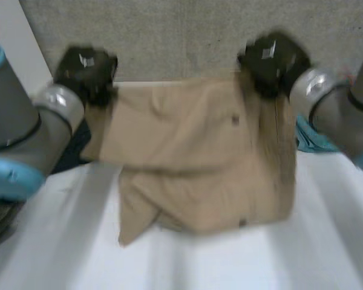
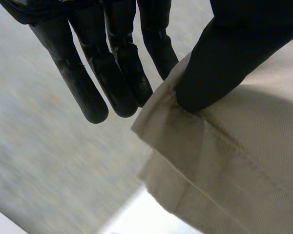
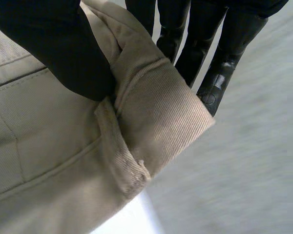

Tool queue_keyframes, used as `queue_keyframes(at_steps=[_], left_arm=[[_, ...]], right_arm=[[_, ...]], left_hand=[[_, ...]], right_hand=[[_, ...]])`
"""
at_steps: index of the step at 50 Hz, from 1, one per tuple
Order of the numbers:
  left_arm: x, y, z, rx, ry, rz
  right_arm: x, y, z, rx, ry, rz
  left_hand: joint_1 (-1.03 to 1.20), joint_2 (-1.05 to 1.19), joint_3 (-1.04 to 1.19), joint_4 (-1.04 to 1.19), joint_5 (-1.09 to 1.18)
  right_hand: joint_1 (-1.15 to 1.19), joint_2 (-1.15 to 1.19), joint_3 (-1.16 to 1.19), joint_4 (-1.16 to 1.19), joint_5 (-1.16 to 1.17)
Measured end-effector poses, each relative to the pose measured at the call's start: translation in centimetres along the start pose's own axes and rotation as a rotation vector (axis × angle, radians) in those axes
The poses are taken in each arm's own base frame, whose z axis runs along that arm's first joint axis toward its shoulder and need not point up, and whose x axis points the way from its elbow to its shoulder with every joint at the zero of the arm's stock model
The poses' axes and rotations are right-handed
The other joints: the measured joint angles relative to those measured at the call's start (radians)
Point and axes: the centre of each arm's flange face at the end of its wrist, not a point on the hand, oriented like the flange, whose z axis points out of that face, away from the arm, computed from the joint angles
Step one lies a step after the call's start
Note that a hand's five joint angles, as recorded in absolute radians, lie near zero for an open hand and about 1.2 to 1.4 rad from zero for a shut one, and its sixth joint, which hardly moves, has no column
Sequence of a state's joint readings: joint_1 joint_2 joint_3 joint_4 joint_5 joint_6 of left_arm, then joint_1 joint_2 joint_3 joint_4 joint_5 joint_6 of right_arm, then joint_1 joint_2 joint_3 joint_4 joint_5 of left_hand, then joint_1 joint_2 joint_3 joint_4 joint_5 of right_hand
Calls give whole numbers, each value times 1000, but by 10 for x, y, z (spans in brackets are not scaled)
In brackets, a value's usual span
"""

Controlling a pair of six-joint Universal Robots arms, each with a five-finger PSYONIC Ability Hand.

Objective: Fold the laundry.

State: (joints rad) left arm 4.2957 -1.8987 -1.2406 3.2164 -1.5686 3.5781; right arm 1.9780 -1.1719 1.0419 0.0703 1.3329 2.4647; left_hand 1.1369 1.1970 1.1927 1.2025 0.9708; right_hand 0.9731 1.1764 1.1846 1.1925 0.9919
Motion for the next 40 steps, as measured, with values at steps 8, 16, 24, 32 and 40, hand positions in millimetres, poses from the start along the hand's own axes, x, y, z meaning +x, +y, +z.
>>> queue_keyframes(at_steps=[8, 16, 24, 32, 40], left_arm=[[-44, -82, 35, 379, -198, -23], [-56, -110, 19, 542, -251, -82], [-28, -49, 9, 353, -171, -92], [19, 40, -21, 60, -35, -86], [64, 91, -77, -159, 127, -19]], right_arm=[[72, -64, 32, 388, 397, -16], [79, -70, 25, 429, 424, 40], [28, -6, 19, 185, 251, 100], [-37, 60, -9, -73, 46, 134], [-89, 95, -52, -266, -199, 131]], left_hand=[[0, 0, 0, 0, 0], [0, 0, 0, 0, 0], [0, 0, 0, 0, 0], [0, 0, 0, 0, 0], [0, 0, 0, 0, 0]], right_hand=[[0, 0, 0, 0, 0], [0, 0, 0, 4, 0], [0, 0, 0, 5, 0], [0, 0, 0, 5, 0], [0, 0, 0, 5, 0]])
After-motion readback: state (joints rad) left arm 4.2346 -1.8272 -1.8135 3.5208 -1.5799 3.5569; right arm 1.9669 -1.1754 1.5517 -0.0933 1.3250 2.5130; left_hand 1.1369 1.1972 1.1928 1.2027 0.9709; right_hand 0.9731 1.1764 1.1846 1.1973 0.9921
